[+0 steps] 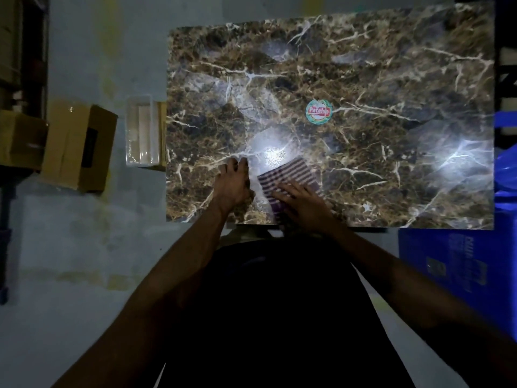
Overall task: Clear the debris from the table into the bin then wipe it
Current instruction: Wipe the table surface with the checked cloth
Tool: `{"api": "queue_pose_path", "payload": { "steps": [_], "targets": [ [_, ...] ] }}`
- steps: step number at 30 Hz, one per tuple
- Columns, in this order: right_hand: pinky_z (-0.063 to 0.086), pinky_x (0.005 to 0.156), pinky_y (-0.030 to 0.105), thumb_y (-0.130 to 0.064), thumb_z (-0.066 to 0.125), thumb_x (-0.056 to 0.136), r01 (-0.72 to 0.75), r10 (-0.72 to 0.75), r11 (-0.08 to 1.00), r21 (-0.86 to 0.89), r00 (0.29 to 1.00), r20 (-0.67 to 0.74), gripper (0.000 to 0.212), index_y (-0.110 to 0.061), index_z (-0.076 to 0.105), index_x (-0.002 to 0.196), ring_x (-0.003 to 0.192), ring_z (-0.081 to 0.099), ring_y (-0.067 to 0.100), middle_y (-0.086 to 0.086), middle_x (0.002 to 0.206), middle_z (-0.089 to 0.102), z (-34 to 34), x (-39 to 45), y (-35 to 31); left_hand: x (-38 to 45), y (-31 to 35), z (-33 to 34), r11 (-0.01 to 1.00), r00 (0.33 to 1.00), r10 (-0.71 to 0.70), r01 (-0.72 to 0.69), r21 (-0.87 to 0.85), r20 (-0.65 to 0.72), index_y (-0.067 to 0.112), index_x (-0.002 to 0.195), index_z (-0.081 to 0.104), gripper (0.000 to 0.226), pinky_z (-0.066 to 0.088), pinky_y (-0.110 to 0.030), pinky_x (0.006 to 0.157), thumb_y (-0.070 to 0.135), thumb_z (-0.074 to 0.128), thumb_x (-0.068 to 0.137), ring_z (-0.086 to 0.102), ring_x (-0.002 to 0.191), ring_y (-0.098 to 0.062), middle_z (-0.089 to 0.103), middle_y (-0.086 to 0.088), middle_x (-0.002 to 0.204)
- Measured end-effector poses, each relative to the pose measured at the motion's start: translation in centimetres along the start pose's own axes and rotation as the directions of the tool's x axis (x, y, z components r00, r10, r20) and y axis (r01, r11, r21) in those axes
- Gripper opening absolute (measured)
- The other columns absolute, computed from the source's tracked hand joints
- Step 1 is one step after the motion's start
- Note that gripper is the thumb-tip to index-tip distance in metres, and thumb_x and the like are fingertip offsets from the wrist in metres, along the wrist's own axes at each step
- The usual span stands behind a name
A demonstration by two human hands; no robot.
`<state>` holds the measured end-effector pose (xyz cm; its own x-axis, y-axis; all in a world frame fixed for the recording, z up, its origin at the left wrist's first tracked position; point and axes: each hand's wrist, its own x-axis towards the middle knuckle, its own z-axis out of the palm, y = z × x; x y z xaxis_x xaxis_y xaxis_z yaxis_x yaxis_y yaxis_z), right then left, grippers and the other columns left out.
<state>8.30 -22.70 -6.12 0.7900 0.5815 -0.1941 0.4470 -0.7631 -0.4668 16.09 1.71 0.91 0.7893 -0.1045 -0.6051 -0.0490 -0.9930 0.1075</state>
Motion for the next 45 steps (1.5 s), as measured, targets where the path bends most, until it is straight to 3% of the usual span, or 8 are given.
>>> {"api": "queue_pose_path", "payload": {
  "steps": [4,8,17,22,26,34,40,45],
  "targets": [
    [0.035,0.115,0.051,-0.039,0.048,0.096,-0.255,0.260,0.965,0.061,0.958,-0.124,0.060,-0.029,0.043,0.155,0.151,0.032,0.035,0.005,0.163,0.039,-1.6,-0.8,2.1,0.3,-1.1,0.0,0.998,0.998,0.059,-0.060,-0.030,-0.012,0.015,0.158,0.022,0.106,0.038,-0.062,0.108,0.050,0.083,0.078,0.022,0.146,-0.045,0.015,-0.018,0.164],
    [0.030,0.119,0.057,-0.037,0.046,0.098,-0.465,0.481,0.876,0.127,0.856,-0.187,0.062,-0.028,0.036,0.158,0.153,0.024,0.039,0.010,0.164,0.034,-2.6,5.4,-0.1,1.0,-2.8,0.3,0.987,0.986,0.161,-0.160,0.013,-0.039,0.019,0.151,0.030,0.102,0.045,-0.058,0.100,0.058,0.083,0.074,0.032,0.139,-0.043,0.024,-0.013,0.160],
    [0.031,0.116,0.049,-0.035,0.050,0.102,-0.326,0.329,0.944,0.053,0.940,-0.084,0.059,-0.034,0.035,0.159,0.154,0.025,0.032,0.002,0.166,0.032,0.5,5.8,-6.8,2.8,-7.5,0.2,0.944,0.941,0.329,-0.331,-0.011,-0.082,0.027,0.148,0.037,0.086,0.042,-0.054,0.098,0.046,0.078,0.075,0.038,0.135,-0.034,0.030,-0.002,0.159],
    [0.049,0.102,0.057,-0.045,0.046,0.099,-0.571,0.581,0.814,0.107,0.802,-0.138,0.060,-0.033,0.036,0.156,0.143,0.040,0.038,0.012,0.160,0.037,-1.4,3.0,-3.6,3.1,-8.2,0.4,0.929,0.927,0.368,-0.370,-0.004,-0.076,0.025,0.150,0.037,0.083,0.042,-0.054,0.097,0.042,0.075,0.078,0.037,0.136,-0.035,0.029,-0.004,0.160],
    [0.039,0.113,0.060,-0.049,0.039,0.098,-0.684,0.693,0.721,0.113,0.702,-0.165,0.065,-0.030,0.032,0.160,0.150,0.029,0.045,0.015,0.165,0.030,-2.4,8.5,-3.5,3.1,-8.1,0.4,0.930,0.929,0.367,-0.367,0.008,-0.051,0.025,0.151,0.035,0.083,0.044,-0.053,0.094,0.035,0.076,0.079,0.037,0.136,-0.035,0.028,-0.004,0.161],
    [0.033,0.116,0.051,-0.035,0.049,0.102,-0.340,0.341,0.940,0.028,0.937,-0.076,0.059,-0.032,0.035,0.158,0.153,0.026,0.036,0.007,0.163,0.036,-0.8,6.8,-7.3,2.8,-7.7,0.3,0.941,0.939,0.337,-0.338,0.005,-0.064,0.026,0.147,0.037,0.086,0.046,-0.052,0.089,0.034,0.079,0.073,0.040,0.133,-0.034,0.030,-0.001,0.158],
    [0.045,0.108,0.057,-0.043,0.049,0.098,-0.473,0.471,0.881,0.009,0.877,-0.093,0.061,-0.035,0.034,0.156,0.148,0.034,0.037,0.008,0.162,0.036,-3.5,4.9,-0.5,2.3,-6.4,-0.4,0.964,0.964,0.257,-0.260,-0.044,-0.063,0.029,0.139,0.038,0.088,0.051,-0.052,0.085,0.022,0.077,0.061,0.042,0.127,-0.034,0.033,0.001,0.151],
    [0.033,0.117,0.057,-0.035,0.053,0.097,-0.487,0.488,0.872,0.038,0.863,-0.133,0.062,-0.029,0.039,0.157,0.151,0.028,0.040,0.010,0.164,0.035,-4.9,12.8,-1.0,2.3,-5.4,-0.4,0.972,0.973,0.217,-0.223,-0.078,-0.077,0.027,0.135,0.042,0.086,0.044,-0.043,0.066,0.018,0.080,0.059,0.041,0.120,-0.036,0.035,0.000,0.144]
  ]
}}
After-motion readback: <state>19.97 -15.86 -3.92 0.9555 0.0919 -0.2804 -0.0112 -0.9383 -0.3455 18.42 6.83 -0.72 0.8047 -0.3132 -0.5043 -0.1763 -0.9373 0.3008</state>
